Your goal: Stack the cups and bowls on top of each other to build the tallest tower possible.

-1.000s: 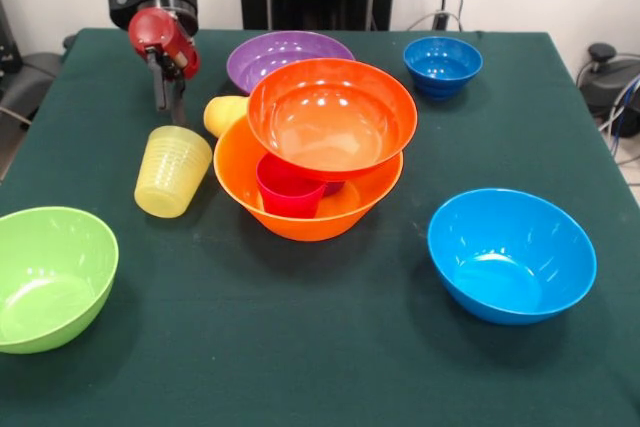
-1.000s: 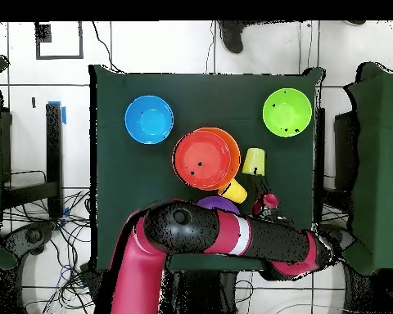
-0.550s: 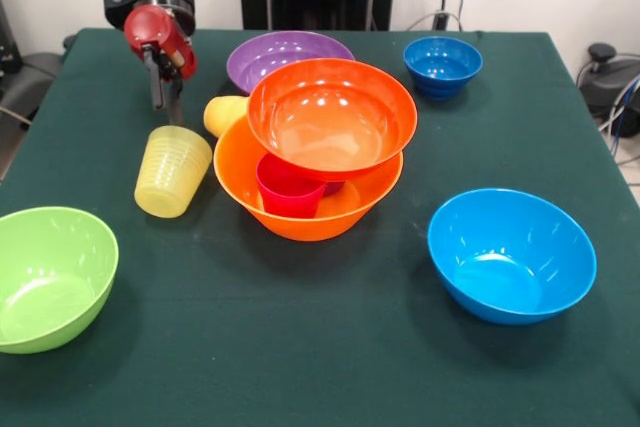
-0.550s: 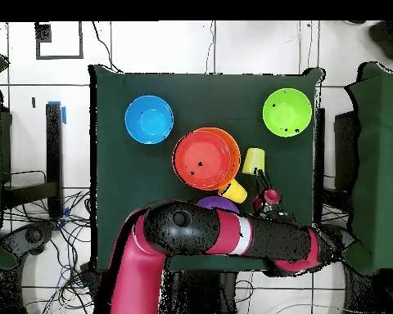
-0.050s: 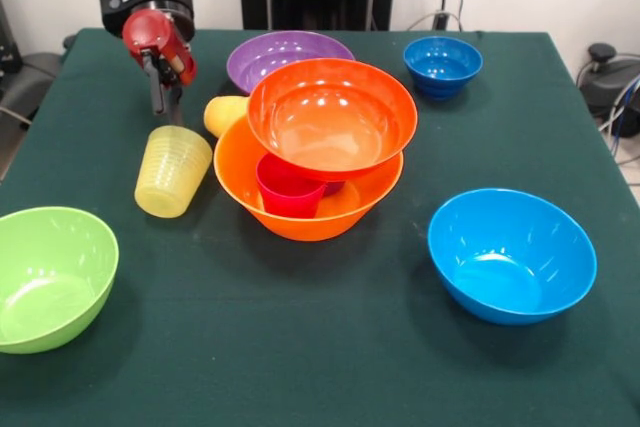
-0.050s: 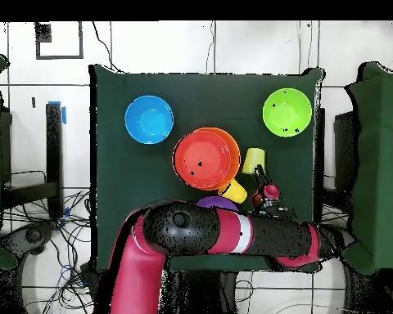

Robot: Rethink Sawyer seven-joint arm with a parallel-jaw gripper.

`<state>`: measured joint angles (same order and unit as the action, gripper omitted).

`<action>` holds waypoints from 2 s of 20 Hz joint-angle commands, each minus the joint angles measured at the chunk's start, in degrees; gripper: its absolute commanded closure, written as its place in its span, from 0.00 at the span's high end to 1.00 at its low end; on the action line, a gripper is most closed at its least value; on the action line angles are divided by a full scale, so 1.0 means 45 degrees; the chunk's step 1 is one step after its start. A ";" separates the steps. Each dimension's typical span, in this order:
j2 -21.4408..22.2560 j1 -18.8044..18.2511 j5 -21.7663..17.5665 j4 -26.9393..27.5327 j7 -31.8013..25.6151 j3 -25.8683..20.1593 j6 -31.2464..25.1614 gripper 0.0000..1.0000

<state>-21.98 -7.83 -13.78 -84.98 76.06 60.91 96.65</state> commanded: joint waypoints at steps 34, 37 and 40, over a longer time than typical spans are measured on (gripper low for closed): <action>-0.2285 -0.0380 0.2200 0.3255 -0.0124 -0.1621 -0.0540 1.00; -0.2290 -0.0404 0.1979 0.3421 0.0202 -0.1512 -0.1015 1.00; -0.2321 -0.0476 0.1842 0.3691 0.0286 -0.1410 -0.1165 1.00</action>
<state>-28.22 -9.62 -5.44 -79.63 76.06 60.96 97.74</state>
